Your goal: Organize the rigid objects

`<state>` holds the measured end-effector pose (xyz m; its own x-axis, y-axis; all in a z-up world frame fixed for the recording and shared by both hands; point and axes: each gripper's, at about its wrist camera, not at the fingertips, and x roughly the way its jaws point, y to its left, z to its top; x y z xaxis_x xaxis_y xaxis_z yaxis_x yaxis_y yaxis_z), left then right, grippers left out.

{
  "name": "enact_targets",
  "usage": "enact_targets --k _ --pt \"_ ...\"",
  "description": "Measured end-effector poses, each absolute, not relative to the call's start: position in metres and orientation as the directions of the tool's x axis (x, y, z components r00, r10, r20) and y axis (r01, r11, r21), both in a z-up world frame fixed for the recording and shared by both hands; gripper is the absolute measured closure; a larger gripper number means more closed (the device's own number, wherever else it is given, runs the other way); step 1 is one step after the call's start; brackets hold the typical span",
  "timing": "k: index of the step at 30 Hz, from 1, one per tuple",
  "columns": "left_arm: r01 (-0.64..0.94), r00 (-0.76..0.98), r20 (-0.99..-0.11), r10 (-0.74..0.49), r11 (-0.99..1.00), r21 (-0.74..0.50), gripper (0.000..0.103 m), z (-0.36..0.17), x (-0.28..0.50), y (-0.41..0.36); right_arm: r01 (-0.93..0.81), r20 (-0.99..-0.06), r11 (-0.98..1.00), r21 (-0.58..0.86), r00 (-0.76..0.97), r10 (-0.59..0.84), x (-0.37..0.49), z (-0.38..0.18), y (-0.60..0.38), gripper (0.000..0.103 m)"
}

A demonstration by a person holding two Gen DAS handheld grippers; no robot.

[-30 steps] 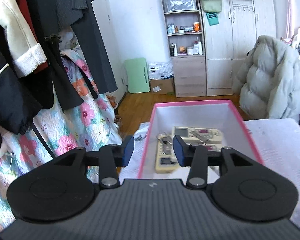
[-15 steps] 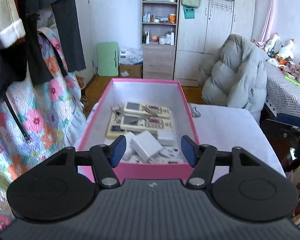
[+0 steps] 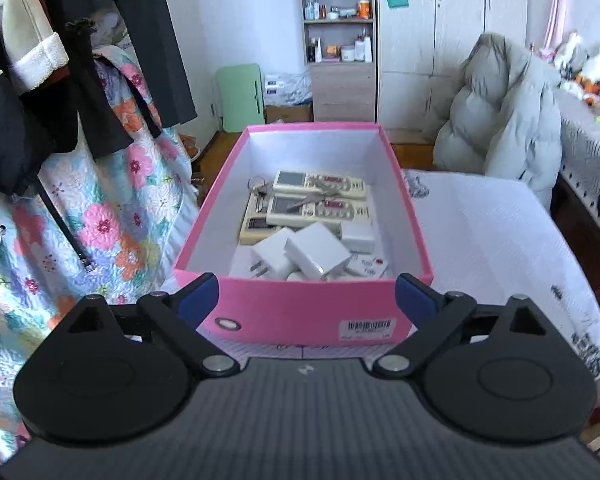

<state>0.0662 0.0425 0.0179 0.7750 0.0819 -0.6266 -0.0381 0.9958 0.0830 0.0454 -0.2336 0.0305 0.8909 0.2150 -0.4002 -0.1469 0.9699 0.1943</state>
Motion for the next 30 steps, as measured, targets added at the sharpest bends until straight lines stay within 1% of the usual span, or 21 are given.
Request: enact_targets --k 6,10,19,24,27,30 --pt "-0.055 0.721 -0.685 0.104 0.994 0.092 0.007 0.011 0.068 0.039 -0.122 -0.423 0.985 0.12 0.892 0.162 0.034 0.026 -0.23 0.0" --pt "-0.062 0.703 -0.704 0.105 0.994 0.086 0.007 0.01 0.067 0.037 -0.107 -0.438 0.991 0.085 0.889 0.134 0.03 0.026 -0.23 0.0" --pt "-0.051 0.708 -0.698 0.107 0.994 0.101 0.007 0.016 0.059 0.032 -0.115 -0.45 0.991 0.07 0.883 0.135 0.019 0.031 -0.227 0.0" --pt "-0.071 0.734 -0.668 0.118 0.993 0.097 0.007 0.015 0.053 0.026 -0.124 -0.434 0.99 0.062 0.89 0.139 0.014 0.026 -0.227 0.0" --pt "-0.042 0.726 -0.683 0.081 0.996 0.074 0.007 0.01 0.05 0.016 -0.101 -0.436 0.993 0.068 0.892 0.121 0.013 0.019 -0.231 0.0" --pt "-0.023 0.723 -0.687 0.071 0.997 0.079 0.007 0.006 0.047 0.007 -0.078 -0.432 0.994 0.071 0.896 0.101 0.012 0.014 -0.236 0.0"
